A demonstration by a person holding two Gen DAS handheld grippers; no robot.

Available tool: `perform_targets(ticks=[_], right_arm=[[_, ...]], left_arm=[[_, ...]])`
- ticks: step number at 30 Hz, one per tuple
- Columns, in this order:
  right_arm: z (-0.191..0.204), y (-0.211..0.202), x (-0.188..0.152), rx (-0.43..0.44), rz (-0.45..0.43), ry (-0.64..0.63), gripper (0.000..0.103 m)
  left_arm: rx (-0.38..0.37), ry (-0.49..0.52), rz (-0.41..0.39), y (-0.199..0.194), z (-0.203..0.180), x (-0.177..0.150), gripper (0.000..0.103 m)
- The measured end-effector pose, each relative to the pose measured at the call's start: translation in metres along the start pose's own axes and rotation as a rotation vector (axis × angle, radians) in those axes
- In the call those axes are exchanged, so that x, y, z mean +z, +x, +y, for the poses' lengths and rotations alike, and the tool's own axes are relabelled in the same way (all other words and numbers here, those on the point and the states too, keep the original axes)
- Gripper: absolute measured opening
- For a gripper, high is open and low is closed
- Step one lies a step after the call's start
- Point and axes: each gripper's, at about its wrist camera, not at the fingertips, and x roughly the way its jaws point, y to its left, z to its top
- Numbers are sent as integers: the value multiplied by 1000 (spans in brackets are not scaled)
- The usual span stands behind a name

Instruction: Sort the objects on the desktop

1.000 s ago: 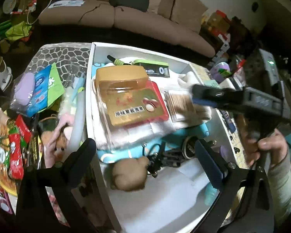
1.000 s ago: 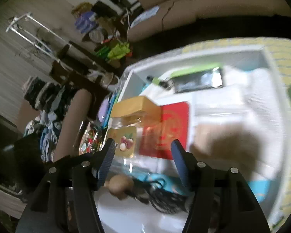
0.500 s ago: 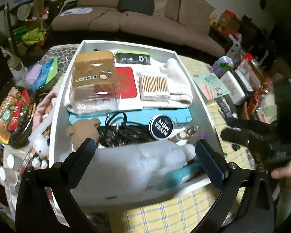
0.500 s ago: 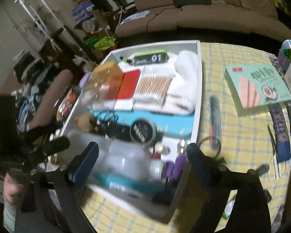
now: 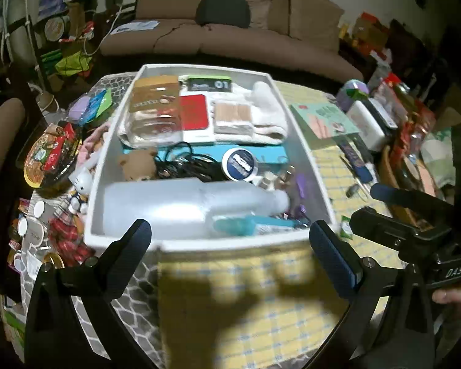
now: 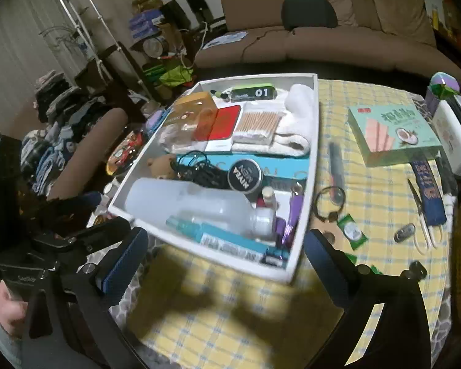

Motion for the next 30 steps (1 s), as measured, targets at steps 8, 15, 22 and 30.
perform_targets(ticks=[8, 15, 22, 30], right_arm=[[-58, -61, -40, -51, -38, 13, 103], [-135, -98, -73, -105, -69, 117, 103], [-195, -99, -103, -129, -71, 194, 103], [-232, -65, -124, -226, -81, 238, 82]], left_arm=[[-82, 88, -23, 0, -69, -35, 103], [-135, 221, -14, 28, -147, -59, 103], [-140, 305, -5, 71, -201, -79, 103], [-13, 328, 4, 141, -225, -102, 101]])
